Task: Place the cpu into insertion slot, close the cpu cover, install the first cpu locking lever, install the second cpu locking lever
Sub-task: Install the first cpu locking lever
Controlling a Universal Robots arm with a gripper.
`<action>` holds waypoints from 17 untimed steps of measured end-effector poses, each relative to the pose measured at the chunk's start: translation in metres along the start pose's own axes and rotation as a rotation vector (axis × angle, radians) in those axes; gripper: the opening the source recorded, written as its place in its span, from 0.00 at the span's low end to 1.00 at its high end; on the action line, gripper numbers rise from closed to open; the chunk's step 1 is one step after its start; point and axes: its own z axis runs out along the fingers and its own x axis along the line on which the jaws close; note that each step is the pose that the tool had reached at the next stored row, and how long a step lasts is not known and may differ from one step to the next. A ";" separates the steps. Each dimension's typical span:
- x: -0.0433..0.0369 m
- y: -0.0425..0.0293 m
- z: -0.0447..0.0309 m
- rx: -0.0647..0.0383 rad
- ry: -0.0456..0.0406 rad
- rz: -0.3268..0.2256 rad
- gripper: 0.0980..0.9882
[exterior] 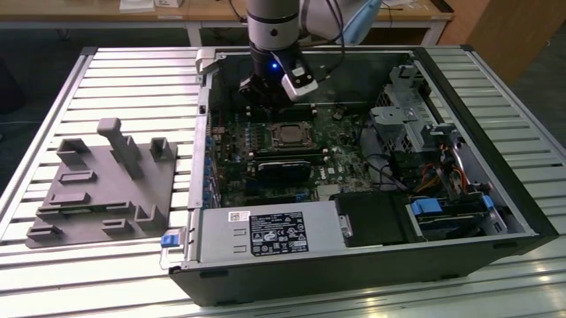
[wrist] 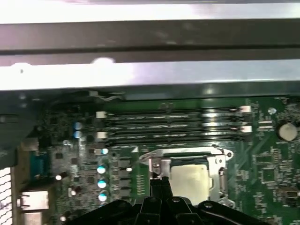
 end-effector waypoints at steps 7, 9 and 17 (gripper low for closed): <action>0.0163 -0.0010 -0.0008 0.000 -0.0005 0.000 0.01; 0.0202 -0.0012 -0.0009 -0.001 -0.0007 0.000 0.01; 0.0263 -0.0015 -0.0020 -0.016 0.0005 -0.002 0.01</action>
